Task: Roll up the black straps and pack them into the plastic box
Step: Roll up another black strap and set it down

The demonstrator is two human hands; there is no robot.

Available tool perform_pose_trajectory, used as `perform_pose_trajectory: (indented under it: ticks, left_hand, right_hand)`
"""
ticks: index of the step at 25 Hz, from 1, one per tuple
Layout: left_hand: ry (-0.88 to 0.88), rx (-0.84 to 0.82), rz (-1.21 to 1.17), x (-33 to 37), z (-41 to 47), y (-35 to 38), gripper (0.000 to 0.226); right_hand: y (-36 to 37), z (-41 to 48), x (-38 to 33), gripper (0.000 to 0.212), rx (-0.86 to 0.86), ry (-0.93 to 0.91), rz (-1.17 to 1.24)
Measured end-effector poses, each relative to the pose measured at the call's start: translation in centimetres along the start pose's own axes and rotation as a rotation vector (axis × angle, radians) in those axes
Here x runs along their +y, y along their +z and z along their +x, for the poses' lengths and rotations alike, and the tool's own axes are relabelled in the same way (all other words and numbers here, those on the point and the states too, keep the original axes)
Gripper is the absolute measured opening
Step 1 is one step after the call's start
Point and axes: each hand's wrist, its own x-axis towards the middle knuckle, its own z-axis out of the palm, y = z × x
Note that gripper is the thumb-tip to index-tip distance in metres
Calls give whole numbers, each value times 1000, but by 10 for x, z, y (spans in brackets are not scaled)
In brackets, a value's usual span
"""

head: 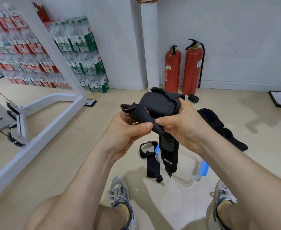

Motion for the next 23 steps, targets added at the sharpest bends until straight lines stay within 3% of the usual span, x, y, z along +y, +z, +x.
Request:
perform_pose_trajectory:
  ticks: [5,13,23]
  left_hand:
    - [40,116,115,-2,3,6,29]
    - [83,297,29,-9,7,17,40]
    - [-45,345,-189,-2,3,29,12]
  right_hand:
    - [3,-1,4,55,58,-30,-4]
    - [5,3,9,52,250,-102,14]
    - [7,-1,4,47,280,-113,138]
